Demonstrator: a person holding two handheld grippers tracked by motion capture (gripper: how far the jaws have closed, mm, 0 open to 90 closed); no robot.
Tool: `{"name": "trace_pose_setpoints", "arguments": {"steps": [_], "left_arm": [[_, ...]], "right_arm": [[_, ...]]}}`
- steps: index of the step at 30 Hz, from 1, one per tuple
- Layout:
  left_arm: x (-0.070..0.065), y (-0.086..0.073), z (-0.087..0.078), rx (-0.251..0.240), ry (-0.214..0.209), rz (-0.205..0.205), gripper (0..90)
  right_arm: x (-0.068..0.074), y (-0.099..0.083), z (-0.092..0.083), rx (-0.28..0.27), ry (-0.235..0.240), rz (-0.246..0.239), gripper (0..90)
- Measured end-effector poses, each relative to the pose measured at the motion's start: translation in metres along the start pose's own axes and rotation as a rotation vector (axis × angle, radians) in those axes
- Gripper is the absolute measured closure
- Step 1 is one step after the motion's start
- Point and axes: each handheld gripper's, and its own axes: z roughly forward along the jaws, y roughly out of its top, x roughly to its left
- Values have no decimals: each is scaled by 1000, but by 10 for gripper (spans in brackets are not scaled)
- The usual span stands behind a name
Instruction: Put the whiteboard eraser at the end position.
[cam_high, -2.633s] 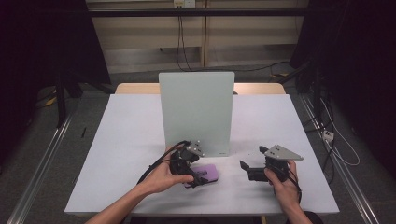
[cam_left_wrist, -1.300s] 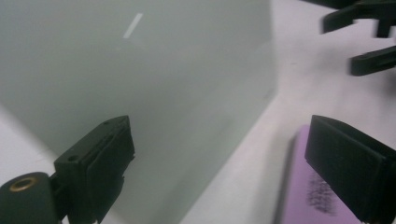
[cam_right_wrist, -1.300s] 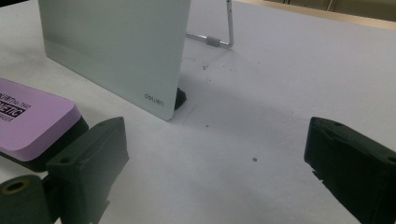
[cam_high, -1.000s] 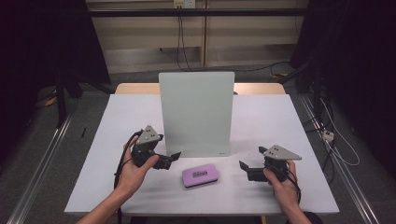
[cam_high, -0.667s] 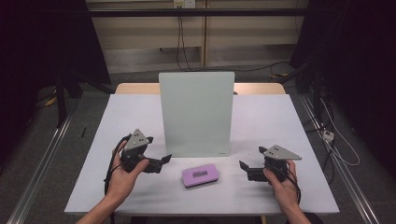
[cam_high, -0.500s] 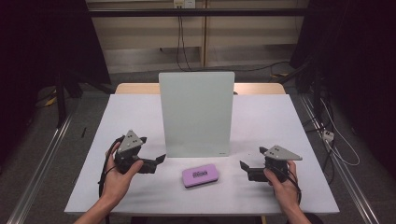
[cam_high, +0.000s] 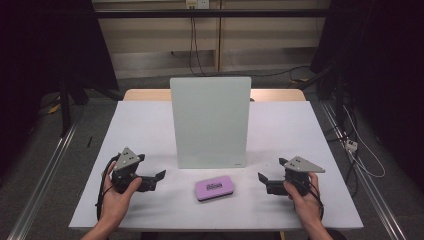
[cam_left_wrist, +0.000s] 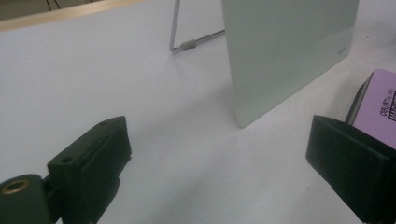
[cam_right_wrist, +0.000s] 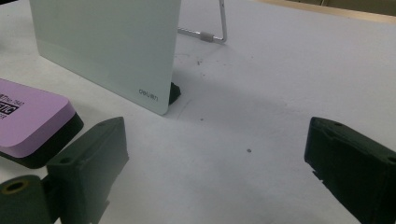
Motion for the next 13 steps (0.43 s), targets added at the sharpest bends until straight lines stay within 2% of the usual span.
{"name": "trace_pose_setpoints", "arguments": {"steps": [3,5,6,7,9,11,13], "left_arm": [[1,-9,0,-21,12,-9,63],[2,-13,-1,-24,12,-35,63],[2,-13,-2,-23,25,-18,63],[1,-14,-3,-29,34,-20,63],[1,-14,-2,-35,20,-35,63],[0,-14,-2,-34,30,-15,63],[-1,-14,-1,-30,17,-27,63]], "right_arm": [[0,-1,-2,-1,-5,5,61],[0,-1,-3,-2,-6,4,61],[0,-2,-4,-3,-8,10,61],[-1,-2,-5,-4,-10,4,61],[-1,-3,-6,-6,-13,15,61],[-2,-3,-6,-6,-13,14,61],[-2,-3,-5,-3,-12,13,61]]}}
